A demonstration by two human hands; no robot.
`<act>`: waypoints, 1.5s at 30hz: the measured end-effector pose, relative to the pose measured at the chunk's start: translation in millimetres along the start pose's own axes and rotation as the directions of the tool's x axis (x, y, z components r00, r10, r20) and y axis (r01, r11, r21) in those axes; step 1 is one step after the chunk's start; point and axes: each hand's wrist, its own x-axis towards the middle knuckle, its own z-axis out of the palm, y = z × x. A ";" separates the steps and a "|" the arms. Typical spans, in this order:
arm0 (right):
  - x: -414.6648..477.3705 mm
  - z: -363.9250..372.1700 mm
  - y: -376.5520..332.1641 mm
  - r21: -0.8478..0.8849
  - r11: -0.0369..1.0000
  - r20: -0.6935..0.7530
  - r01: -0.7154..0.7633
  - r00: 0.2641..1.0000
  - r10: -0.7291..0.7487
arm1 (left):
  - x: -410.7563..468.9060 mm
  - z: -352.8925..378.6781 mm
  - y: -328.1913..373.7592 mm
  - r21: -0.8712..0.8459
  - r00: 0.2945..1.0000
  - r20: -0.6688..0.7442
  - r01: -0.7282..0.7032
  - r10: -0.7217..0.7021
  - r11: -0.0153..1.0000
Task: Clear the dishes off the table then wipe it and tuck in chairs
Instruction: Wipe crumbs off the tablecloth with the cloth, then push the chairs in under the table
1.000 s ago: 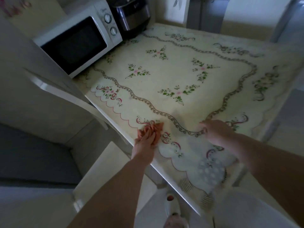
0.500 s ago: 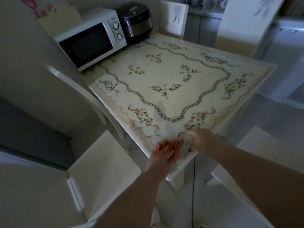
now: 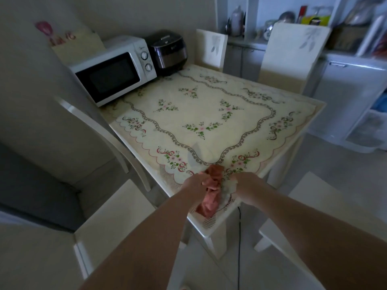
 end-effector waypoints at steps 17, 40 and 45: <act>-3.0 -9.1 -154.6 -0.017 0.989 -0.243 0.145 0.959 -0.145 | -99.9 -135.3 -63.1 0.320 0.944 -0.266 0.275 -0.193 0.906; -88.6 100.0 -474.1 -0.104 0.984 -0.367 0.145 0.914 -0.173 | -294.9 -295.7 -327.2 0.316 0.975 -0.206 0.142 -0.078 0.938; -77.9 107.1 -494.1 -0.136 0.979 -0.376 0.152 0.906 -0.193 | -282.0 -313.2 -340.7 0.363 0.982 -0.188 0.087 -0.019 0.928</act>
